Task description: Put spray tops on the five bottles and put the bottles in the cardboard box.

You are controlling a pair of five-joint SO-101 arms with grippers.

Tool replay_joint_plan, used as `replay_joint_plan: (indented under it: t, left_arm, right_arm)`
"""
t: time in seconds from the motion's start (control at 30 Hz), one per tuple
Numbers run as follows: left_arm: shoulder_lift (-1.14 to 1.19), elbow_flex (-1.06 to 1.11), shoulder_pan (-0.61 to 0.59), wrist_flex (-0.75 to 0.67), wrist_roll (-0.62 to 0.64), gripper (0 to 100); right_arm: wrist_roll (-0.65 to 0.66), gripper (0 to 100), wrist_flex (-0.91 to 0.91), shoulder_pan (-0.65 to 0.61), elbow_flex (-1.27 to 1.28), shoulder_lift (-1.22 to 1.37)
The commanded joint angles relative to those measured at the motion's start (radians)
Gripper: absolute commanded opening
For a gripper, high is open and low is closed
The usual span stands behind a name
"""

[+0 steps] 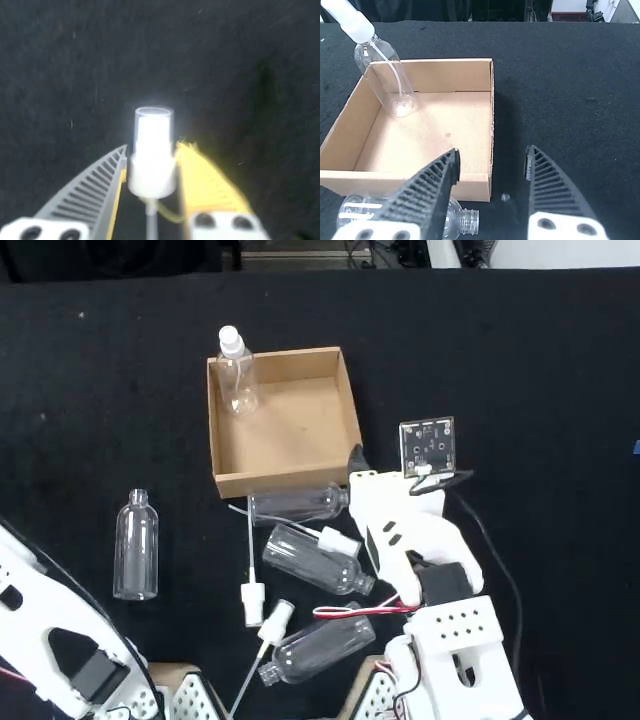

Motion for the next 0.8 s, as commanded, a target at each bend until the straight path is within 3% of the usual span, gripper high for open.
replay_joint_plan:
  t: [0.0, 0.2, 0.3, 0.77]
  left_arm:
    - [-0.101, 0.107, -0.016, 0.023, 0.002, 28]
    - [-0.364, 0.475, -0.005, 0.017, -0.003, 28]
    - [-0.445, 0.562, 0.001, -0.061, -0.002, 28]
    - [-0.390, 0.472, -0.025, -0.204, 0.000, 27]
  right_arm:
    - [0.005, 20.1, -0.029, -0.015, -0.024, -0.025]
    - [0.005, 20.1, -0.029, -0.015, -0.024, -0.025]
    - [0.003, 20.1, -0.029, -0.015, -0.024, -0.025]
    - [0.002, 20.1, -0.029, -0.015, -0.022, -0.025]
